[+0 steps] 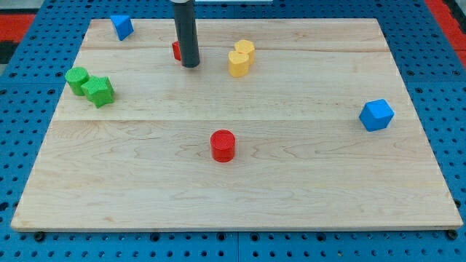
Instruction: Push the red star to the center top of the board
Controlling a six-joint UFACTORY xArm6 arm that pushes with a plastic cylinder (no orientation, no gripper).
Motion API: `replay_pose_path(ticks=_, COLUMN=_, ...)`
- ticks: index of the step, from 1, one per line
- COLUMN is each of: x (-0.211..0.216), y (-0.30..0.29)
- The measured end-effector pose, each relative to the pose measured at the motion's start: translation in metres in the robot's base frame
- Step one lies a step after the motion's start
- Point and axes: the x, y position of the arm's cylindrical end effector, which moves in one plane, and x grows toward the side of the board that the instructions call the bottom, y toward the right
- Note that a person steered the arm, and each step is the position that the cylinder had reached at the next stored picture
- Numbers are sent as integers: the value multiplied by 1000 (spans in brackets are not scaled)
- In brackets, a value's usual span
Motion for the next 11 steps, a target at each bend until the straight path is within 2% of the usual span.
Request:
replay_pose_path(ticks=2, x=4, y=-46)
replay_pose_path(ticks=4, x=-33, y=13)
replay_pose_path(ticks=6, x=-50, y=-6)
replay_pose_path(ticks=7, x=-73, y=45)
replay_pose_path(ticks=8, x=-72, y=60)
replay_pose_path(ticks=9, x=-70, y=33)
replay_pose_path(ticks=11, x=-71, y=35)
